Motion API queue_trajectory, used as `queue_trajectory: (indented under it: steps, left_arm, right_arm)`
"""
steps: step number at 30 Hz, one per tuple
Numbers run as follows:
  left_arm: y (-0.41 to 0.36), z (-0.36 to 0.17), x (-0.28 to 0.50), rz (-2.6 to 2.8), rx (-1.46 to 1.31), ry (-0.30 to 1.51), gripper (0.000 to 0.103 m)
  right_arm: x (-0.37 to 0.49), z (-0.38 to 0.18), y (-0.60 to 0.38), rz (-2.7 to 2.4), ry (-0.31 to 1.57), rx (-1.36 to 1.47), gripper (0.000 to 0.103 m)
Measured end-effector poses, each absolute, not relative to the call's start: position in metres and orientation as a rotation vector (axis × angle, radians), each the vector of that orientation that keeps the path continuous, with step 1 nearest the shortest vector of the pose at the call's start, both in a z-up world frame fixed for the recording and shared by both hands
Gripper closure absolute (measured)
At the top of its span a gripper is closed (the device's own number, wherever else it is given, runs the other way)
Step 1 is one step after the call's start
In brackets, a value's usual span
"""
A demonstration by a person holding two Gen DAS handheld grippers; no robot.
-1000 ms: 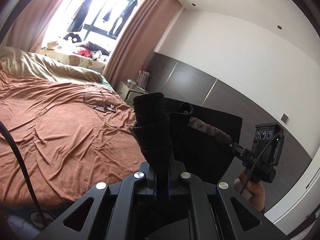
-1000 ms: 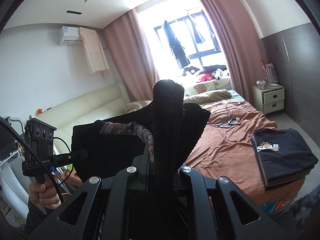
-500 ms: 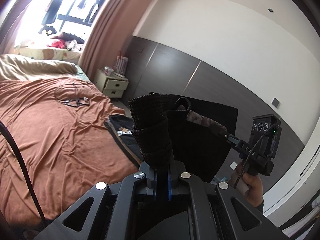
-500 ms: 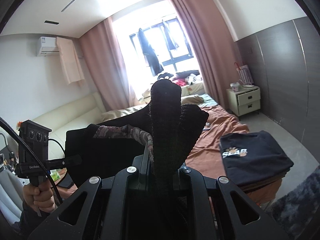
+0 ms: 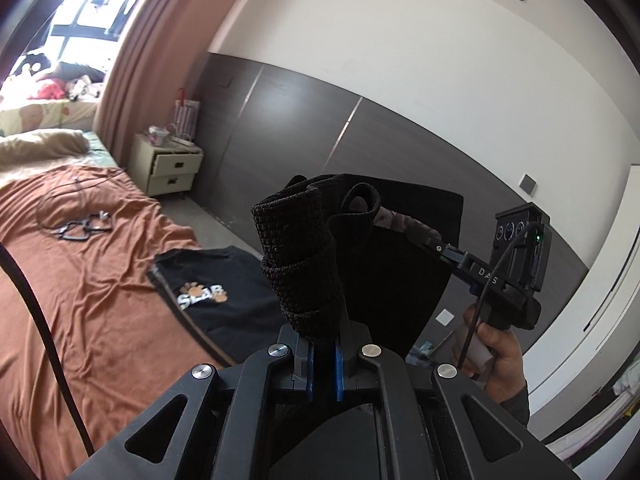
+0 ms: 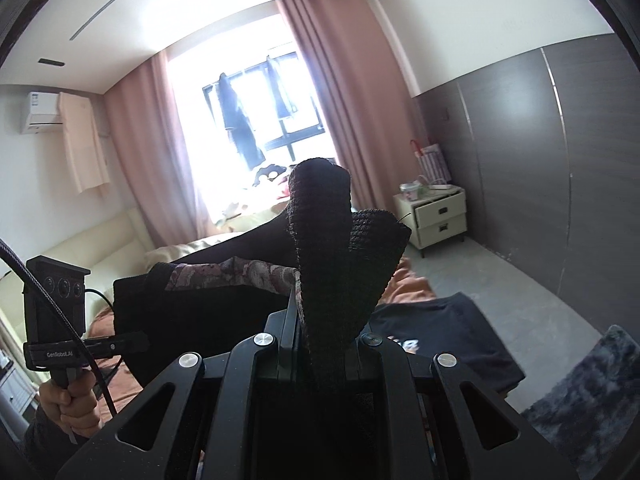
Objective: Fold small clothes
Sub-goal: 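Lift the folded sweater with both grippers and carry it toward the folded black shirt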
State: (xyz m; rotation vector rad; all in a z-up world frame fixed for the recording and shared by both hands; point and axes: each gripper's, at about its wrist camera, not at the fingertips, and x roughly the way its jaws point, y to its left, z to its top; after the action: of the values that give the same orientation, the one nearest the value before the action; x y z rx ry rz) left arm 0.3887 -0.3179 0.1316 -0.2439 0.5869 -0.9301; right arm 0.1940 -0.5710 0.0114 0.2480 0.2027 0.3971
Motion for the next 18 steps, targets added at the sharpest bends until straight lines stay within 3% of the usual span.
queue_trajectory:
  steps: [18]
  left_arm:
    - [-0.402,0.09,0.52,-1.079,-0.271,0.739,0.096]
  right_arm:
    - [0.211,0.018,-0.519,0.195,0.287,0.222,0.094]
